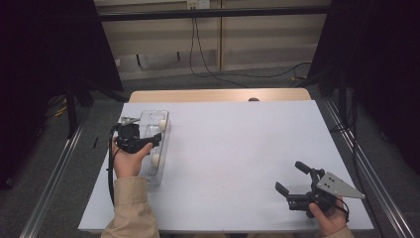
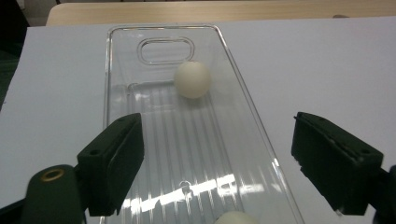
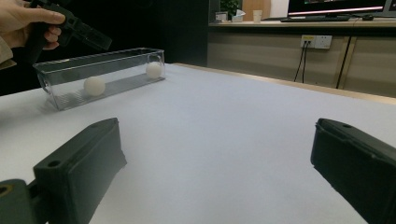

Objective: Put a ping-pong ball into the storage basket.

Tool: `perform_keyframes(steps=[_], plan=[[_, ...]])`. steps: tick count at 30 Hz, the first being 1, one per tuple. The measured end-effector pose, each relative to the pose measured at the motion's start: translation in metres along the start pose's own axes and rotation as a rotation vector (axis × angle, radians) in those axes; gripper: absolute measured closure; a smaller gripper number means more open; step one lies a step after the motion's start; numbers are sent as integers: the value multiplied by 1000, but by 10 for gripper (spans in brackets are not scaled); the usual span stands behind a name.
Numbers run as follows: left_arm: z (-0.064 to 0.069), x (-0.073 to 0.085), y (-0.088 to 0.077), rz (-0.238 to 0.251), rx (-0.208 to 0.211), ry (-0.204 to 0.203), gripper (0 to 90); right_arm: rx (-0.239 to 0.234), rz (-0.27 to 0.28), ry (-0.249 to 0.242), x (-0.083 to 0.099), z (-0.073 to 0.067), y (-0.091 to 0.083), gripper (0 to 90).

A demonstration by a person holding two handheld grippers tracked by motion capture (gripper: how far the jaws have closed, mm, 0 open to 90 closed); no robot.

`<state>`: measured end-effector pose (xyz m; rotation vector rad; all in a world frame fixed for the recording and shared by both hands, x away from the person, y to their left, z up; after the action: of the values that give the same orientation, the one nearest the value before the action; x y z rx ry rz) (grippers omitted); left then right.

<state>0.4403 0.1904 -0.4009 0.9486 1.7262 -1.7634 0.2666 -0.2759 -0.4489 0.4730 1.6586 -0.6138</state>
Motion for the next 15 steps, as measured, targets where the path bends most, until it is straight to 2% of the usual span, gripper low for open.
perform_keyframes(steps=[9,15], plan=[[5,1,-6,23,13,10,129,-1,-2,-1,0,-1,0,15],[4,4,-12,45,18,-6,99,0,-2,-1,0,0,0,15]])
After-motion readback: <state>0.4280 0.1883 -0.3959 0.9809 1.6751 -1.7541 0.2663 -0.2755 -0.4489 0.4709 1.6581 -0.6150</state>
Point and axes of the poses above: each handheld gripper's, and its own axes: y roughly forward along the jaws, x roughly out of its underside, z roughly to its right, the point moved 3 cm from there along y, roughly forward along the jaws, and after that the axes turned 15 degrees about -x, right-handed, at the moved point
